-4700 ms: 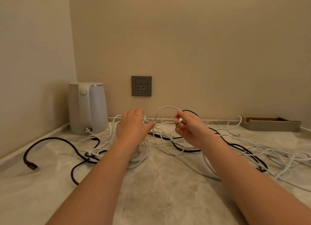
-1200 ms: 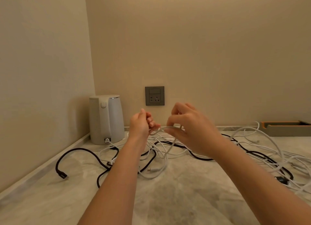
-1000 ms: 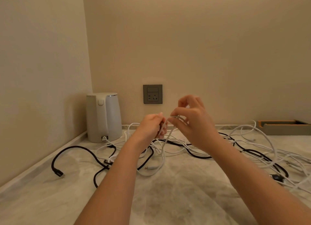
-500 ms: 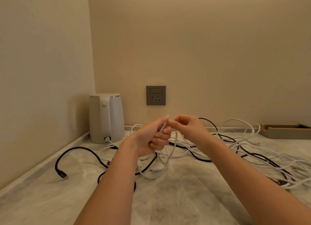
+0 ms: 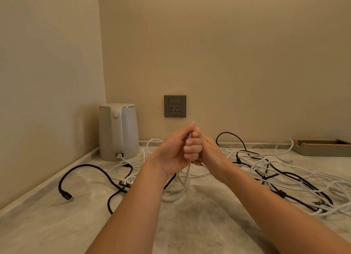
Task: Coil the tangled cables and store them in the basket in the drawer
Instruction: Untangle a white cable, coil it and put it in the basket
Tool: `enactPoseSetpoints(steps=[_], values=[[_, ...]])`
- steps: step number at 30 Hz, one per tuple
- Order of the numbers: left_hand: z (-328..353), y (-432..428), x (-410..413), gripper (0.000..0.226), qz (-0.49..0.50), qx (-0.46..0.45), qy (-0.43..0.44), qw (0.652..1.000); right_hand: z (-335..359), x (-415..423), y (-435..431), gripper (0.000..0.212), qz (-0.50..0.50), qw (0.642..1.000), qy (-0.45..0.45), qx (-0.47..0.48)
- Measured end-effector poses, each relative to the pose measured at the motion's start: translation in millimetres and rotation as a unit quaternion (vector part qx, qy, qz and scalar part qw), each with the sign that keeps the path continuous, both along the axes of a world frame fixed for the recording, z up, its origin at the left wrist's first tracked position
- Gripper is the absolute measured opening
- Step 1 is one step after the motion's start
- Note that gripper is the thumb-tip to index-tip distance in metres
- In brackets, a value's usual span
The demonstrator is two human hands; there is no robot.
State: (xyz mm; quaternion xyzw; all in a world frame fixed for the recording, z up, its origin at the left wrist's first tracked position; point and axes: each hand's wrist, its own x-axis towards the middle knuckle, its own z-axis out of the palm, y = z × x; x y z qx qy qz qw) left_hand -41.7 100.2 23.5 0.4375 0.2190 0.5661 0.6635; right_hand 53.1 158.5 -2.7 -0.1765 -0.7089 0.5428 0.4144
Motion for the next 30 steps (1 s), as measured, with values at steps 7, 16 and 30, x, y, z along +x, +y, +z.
enactPoseSetpoints(steps=[7, 16, 30], values=[[0.2, 6.8, 2.7, 0.043, 0.075, -0.02, -0.168, 0.983, -1.7, 9.4, -3.7, 0.033, -0.108, 0.902, -0.285, 0.305], [-0.3, 10.8, -10.6, 0.037, 0.287, 0.015, -0.199, 0.937, 13.0, 19.8, -31.6, 0.022, -0.133, 0.739, -0.425, 0.506], [-5.1, 20.0, -2.8, 0.043, 0.498, 0.071, 0.088, 0.86, 26.0, 36.4, -26.1, 0.018, -0.217, 0.753, -0.409, 0.467]])
